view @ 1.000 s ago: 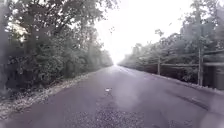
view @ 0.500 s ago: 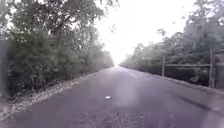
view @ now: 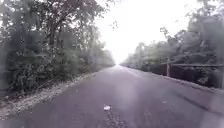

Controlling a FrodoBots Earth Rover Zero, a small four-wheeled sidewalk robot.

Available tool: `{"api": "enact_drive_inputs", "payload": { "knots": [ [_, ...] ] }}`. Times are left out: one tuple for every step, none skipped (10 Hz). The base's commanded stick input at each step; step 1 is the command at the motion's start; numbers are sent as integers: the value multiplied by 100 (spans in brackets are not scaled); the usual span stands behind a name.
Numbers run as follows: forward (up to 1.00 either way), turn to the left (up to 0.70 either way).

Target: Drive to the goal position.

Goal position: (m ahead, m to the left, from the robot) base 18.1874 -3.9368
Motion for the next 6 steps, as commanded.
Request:
{"api": "enact_drive_inputs", "payload": {
  "knots": [
    [100,0],
    [100,0],
    [100,0],
    [100,0],
    [100,0],
    [100,0]
  ]
}}
